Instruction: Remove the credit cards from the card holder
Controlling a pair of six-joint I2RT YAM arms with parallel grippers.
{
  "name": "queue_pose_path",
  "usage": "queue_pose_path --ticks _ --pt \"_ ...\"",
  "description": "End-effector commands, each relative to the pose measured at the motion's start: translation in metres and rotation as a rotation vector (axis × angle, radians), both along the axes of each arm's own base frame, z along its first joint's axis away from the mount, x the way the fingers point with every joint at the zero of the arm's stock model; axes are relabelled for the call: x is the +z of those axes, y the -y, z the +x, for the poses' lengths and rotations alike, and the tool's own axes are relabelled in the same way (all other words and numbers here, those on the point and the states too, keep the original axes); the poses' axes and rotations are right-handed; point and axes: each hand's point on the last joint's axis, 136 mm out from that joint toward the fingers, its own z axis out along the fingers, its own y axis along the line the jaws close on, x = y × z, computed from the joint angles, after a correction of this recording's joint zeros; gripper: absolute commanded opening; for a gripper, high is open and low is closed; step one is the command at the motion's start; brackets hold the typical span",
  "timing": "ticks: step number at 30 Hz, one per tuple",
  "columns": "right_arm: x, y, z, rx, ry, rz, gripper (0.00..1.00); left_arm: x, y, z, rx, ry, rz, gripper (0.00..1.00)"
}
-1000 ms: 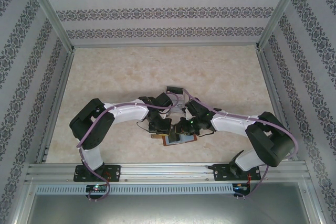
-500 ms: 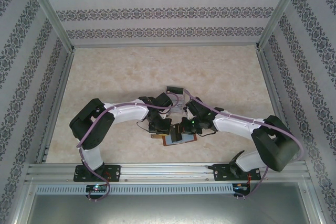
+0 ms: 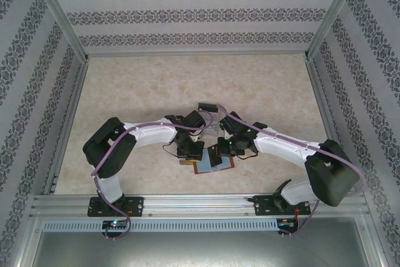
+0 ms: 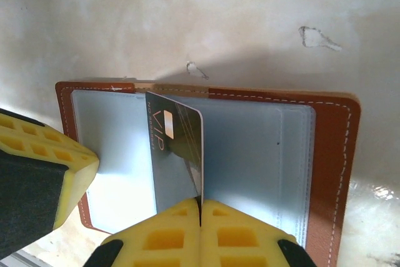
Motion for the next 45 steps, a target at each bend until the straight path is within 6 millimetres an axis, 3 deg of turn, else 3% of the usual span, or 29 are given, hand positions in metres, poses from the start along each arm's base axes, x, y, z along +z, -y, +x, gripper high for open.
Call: queue_pose_path --ticks 1,11,23,33,40,45 --pt "0.000 0.013 -0.002 0.013 0.018 -0.091 0.06 -0.014 -0.023 -0.014 -0.020 -0.029 0.117 0.08" --pt "0.002 0.004 -0.007 0.072 0.019 -0.135 0.06 -0.015 -0.022 -0.014 -0.023 -0.032 0.117 0.08" --pt "0.008 0.013 -0.009 0.058 0.022 -0.209 0.06 -0.014 -0.023 -0.014 -0.025 -0.031 0.119 0.08" --pt "0.008 -0.012 -0.012 0.054 0.003 -0.114 0.09 -0.013 -0.023 -0.014 -0.026 -0.029 0.118 0.08" --pt "0.011 -0.018 -0.014 0.045 -0.008 -0.078 0.17 -0.013 -0.023 -0.014 -0.027 -0.028 0.117 0.08" --pt "0.012 -0.017 -0.017 0.043 -0.008 -0.076 0.16 -0.013 -0.022 -0.014 -0.025 -0.029 0.115 0.08"
